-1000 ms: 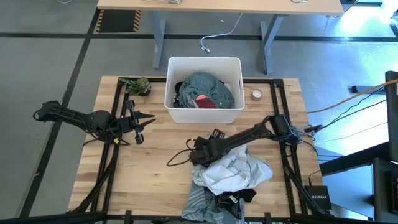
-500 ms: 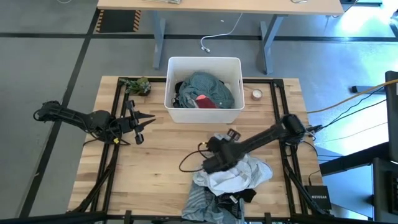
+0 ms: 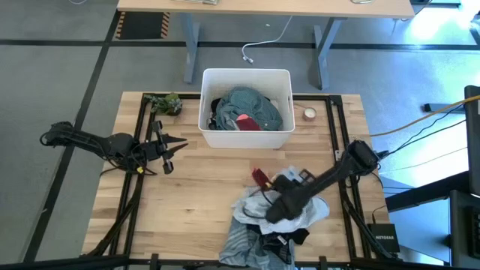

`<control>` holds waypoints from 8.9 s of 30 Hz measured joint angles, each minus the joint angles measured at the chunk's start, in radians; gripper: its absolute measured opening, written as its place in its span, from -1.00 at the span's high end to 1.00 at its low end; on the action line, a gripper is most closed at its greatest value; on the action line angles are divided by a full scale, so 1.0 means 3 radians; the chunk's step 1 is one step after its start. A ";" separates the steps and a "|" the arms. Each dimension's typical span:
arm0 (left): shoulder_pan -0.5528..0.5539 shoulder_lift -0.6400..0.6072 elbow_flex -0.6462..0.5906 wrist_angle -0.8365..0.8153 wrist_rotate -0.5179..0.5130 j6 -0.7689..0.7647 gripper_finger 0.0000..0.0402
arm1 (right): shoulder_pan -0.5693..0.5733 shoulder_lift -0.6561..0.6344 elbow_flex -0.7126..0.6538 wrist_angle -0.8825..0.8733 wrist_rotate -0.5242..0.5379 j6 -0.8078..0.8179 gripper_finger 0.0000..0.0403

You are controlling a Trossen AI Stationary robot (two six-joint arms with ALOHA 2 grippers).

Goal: Sort clothes
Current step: Put the red sock into the white laundry bin, then put the black boxers into the white laundry bin

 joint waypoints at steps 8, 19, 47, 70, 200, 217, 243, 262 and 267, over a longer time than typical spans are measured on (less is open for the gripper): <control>-0.0001 0.0000 0.0000 0.0009 0.0000 -0.0001 0.72 | 0.0616 -0.0265 -0.0464 0.0006 -0.0376 0.1108 0.89; 0.0000 0.0001 0.0000 0.0014 0.0000 -0.0039 0.72 | 0.0695 -0.0707 0.0061 0.0017 0.0160 0.1494 0.26; -0.0001 0.0001 0.0000 0.0006 0.0000 -0.0063 0.72 | -0.1062 0.0126 0.0375 0.1128 -0.0366 -0.1110 -0.19; 0.0000 0.0001 0.0000 0.0011 0.0000 -0.0037 0.72 | -0.0952 0.0635 0.0525 0.1093 0.0035 -0.1363 0.87; 0.0001 0.0003 0.0000 -0.0085 0.0000 0.0000 0.72 | 0.0457 0.0353 0.1058 0.1492 -0.1059 -0.0194 0.92; 0.0001 0.0003 0.0000 -0.0086 0.0000 -0.0001 0.72 | 0.0433 0.0353 0.2379 0.1461 0.0125 -0.1577 0.93; 0.0000 0.0003 0.0000 -0.0085 0.0000 -0.0001 0.72 | -0.0625 0.0066 0.3201 0.2470 0.2038 -0.4972 0.91; 0.0000 0.0004 0.0000 -0.0086 0.0000 -0.0002 0.72 | -0.1863 -0.0394 0.3200 0.4189 0.2229 -0.6181 0.90; 0.0000 0.0004 0.0000 -0.0086 0.0000 -0.0001 0.72 | -0.1956 -0.0355 0.3201 0.4099 0.2282 -0.6164 0.89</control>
